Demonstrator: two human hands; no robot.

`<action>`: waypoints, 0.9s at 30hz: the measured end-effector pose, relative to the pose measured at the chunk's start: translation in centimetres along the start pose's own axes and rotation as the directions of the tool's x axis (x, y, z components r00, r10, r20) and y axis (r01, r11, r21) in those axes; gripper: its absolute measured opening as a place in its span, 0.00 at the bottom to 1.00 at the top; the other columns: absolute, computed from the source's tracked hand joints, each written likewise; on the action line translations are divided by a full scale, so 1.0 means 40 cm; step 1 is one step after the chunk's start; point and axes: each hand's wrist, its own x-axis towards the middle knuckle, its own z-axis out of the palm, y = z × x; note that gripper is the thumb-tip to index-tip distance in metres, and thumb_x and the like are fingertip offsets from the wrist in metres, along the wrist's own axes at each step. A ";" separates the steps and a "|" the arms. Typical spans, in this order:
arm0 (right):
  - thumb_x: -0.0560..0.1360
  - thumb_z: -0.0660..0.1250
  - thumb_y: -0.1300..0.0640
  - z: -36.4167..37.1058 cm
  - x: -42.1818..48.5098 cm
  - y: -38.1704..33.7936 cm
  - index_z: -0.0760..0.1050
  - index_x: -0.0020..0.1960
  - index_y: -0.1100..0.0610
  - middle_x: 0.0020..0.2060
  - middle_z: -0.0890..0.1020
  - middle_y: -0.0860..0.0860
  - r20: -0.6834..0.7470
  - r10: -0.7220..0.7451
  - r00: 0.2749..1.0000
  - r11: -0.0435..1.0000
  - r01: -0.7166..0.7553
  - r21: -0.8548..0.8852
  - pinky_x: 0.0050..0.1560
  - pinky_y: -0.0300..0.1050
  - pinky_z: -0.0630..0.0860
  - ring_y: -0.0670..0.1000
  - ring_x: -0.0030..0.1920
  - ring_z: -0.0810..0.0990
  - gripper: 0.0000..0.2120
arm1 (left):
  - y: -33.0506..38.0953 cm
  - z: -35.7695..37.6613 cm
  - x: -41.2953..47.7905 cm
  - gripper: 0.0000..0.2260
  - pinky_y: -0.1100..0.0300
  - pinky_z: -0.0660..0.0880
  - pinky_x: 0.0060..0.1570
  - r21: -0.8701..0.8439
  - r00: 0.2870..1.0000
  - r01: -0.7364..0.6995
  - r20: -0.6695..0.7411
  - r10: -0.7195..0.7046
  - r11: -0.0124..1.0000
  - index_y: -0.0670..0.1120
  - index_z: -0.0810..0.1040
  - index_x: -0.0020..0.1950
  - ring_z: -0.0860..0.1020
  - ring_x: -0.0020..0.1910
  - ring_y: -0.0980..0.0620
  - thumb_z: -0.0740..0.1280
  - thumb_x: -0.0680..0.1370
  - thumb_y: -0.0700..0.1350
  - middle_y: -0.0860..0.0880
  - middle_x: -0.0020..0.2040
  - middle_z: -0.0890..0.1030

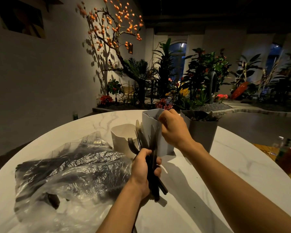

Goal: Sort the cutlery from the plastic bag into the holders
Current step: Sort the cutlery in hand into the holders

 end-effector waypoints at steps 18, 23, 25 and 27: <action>0.80 0.69 0.51 -0.009 -0.186 -0.040 0.79 0.51 0.63 0.42 0.84 0.60 0.310 0.301 0.902 0.551 -0.430 0.716 0.44 0.50 0.84 0.57 0.44 0.86 0.14 | -0.009 0.017 -0.019 0.13 0.61 0.71 0.27 0.068 0.985 -0.156 0.082 0.150 0.985 0.45 0.87 0.46 0.71 0.26 0.50 0.65 0.81 0.49 0.42 0.41 0.82; 0.80 0.67 0.51 -0.034 -0.196 -0.003 0.78 0.49 0.64 0.36 0.83 0.55 0.363 0.300 0.882 0.488 -0.469 0.736 0.37 0.41 0.77 0.51 0.35 0.82 0.14 | -0.016 0.011 -0.016 0.13 0.57 0.75 0.31 0.125 0.989 -0.147 0.043 0.143 0.981 0.43 0.88 0.47 0.76 0.27 0.49 0.68 0.79 0.50 0.40 0.46 0.86; 0.80 0.67 0.51 -0.051 -0.191 0.020 0.78 0.52 0.66 0.39 0.82 0.57 0.440 0.277 0.854 0.459 -0.520 0.720 0.38 0.41 0.75 0.52 0.37 0.79 0.16 | -0.017 0.008 -0.015 0.14 0.59 0.76 0.30 0.144 0.987 -0.160 0.027 0.157 0.977 0.42 0.88 0.50 0.77 0.28 0.49 0.68 0.79 0.51 0.39 0.48 0.86; 0.81 0.65 0.55 -0.081 -0.189 0.039 0.76 0.58 0.70 0.44 0.82 0.60 0.560 0.173 0.810 0.382 -0.579 0.720 0.40 0.39 0.77 0.52 0.39 0.80 0.17 | -0.017 0.006 -0.013 0.14 0.59 0.75 0.30 0.147 0.988 -0.158 0.019 0.156 0.977 0.42 0.87 0.49 0.77 0.28 0.49 0.69 0.78 0.52 0.39 0.46 0.85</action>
